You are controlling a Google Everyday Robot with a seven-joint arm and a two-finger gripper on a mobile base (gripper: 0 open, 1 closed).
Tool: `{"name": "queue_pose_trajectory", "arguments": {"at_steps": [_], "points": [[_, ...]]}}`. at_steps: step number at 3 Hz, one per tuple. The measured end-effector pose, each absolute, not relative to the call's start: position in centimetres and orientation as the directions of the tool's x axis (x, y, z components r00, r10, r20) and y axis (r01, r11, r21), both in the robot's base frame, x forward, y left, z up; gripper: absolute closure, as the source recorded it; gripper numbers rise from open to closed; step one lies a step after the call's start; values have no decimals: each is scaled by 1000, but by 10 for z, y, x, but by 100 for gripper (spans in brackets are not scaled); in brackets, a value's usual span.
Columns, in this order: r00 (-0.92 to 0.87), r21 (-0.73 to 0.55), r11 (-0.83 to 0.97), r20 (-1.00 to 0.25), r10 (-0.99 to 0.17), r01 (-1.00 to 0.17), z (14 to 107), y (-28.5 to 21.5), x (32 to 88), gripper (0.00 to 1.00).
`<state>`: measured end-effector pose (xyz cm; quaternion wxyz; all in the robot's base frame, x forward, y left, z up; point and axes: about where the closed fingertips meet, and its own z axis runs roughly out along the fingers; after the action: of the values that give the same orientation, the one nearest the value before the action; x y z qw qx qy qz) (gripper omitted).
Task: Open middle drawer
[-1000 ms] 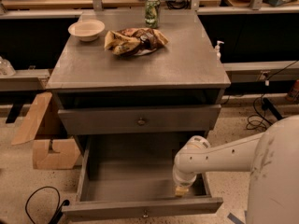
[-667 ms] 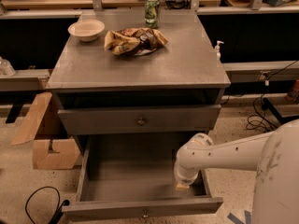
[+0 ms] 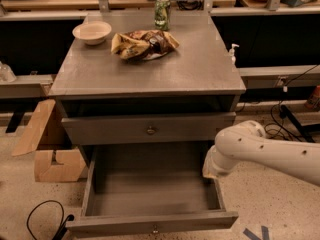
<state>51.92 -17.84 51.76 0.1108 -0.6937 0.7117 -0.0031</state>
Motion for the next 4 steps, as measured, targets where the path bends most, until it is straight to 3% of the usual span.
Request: {"name": "queue_pose_trajectory", "arguments": {"at_steps": [2,4], "points": [[42,-332,5,-135,-990,-943,688,-232,502,100],[81,-496,-24,-93,-992,-868,814,-251,470,100]]}}
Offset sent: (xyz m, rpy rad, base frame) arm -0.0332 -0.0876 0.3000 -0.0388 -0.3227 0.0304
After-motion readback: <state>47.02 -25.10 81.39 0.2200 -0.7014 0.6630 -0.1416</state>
